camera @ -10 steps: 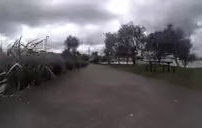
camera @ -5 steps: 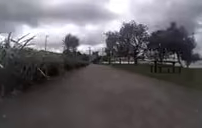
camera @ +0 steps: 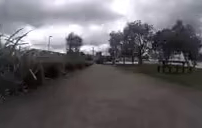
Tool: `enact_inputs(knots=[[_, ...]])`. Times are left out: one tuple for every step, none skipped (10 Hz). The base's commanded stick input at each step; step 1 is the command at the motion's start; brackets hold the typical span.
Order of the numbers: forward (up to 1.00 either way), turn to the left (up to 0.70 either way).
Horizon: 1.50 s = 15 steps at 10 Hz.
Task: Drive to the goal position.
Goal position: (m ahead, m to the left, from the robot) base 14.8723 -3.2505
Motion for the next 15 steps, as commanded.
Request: enact_inputs(knots=[[1.00, 0.00], [1.00, 0.00], [1.00, -0.27], [1.00, -0.27], [1.00, -0.27], [1.00, -0.27], [1.00, -0.27], [1.00, -0.27], [1.00, -0.27], [1.00, -0.27], [1.00, -0.27], [1.00, -0.27], [1.00, -0.27], [1.00, -0.27], [1.00, -0.27]])
